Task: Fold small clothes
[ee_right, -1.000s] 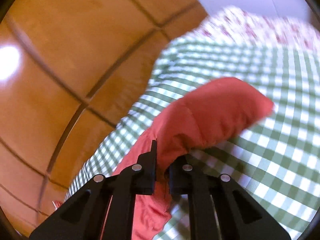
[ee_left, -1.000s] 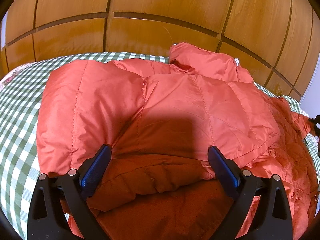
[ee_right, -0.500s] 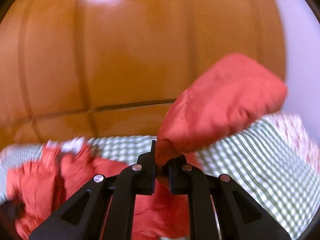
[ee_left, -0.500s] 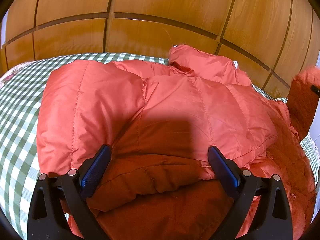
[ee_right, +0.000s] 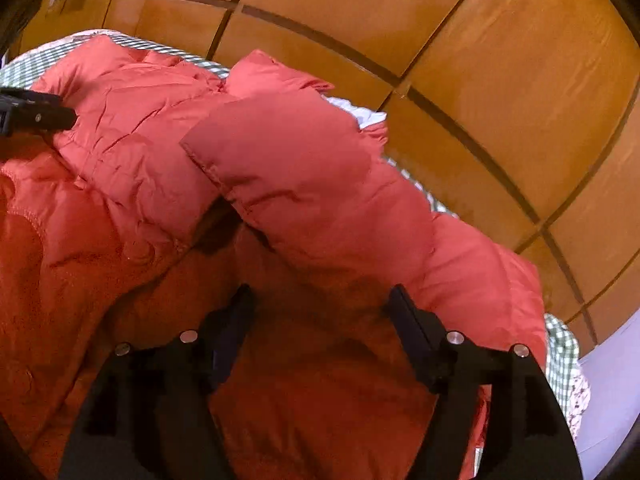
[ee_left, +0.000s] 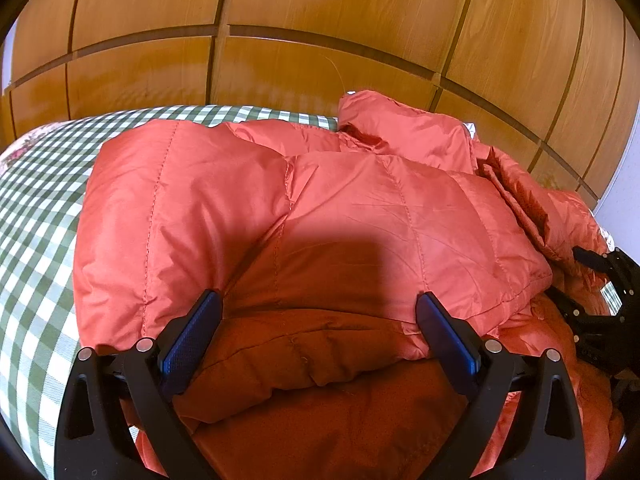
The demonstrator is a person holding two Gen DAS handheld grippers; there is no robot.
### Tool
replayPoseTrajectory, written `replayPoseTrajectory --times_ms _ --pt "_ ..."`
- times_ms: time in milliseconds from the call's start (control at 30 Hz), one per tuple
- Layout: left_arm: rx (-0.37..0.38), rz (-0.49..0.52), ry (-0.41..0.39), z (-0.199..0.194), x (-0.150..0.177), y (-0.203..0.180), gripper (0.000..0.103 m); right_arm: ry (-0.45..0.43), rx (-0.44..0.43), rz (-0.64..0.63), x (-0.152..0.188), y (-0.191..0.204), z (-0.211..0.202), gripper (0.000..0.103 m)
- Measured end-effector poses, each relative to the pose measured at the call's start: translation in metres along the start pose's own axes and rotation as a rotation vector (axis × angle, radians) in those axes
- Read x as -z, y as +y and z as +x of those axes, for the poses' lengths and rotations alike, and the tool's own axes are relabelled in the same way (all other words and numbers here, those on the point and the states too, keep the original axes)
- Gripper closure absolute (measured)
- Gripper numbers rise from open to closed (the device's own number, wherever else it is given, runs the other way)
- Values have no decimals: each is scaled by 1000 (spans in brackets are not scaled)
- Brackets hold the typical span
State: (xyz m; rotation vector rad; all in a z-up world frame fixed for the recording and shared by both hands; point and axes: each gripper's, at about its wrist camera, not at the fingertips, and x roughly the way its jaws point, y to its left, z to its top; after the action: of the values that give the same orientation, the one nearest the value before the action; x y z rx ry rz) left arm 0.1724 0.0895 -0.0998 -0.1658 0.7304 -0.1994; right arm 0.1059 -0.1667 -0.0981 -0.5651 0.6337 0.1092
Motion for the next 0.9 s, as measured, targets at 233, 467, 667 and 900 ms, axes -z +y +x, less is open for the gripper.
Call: replayPoseTrajectory --times_ms 233,467,667,900 --pt "-20 5 11 -2 -3 -3 6 -27 83 143 3 -22 -11 2" --pt "85 -70 -111 -53 -42 -38 6 -57 171 304 12 -50 -26 2" --pt "199 -14 -23 -19 -83 -105 6 -74 235 455 22 -76 -37 2" --pt "367 -165 236 75 -88 -150 6 -40 215 483 24 -82 -33 2"
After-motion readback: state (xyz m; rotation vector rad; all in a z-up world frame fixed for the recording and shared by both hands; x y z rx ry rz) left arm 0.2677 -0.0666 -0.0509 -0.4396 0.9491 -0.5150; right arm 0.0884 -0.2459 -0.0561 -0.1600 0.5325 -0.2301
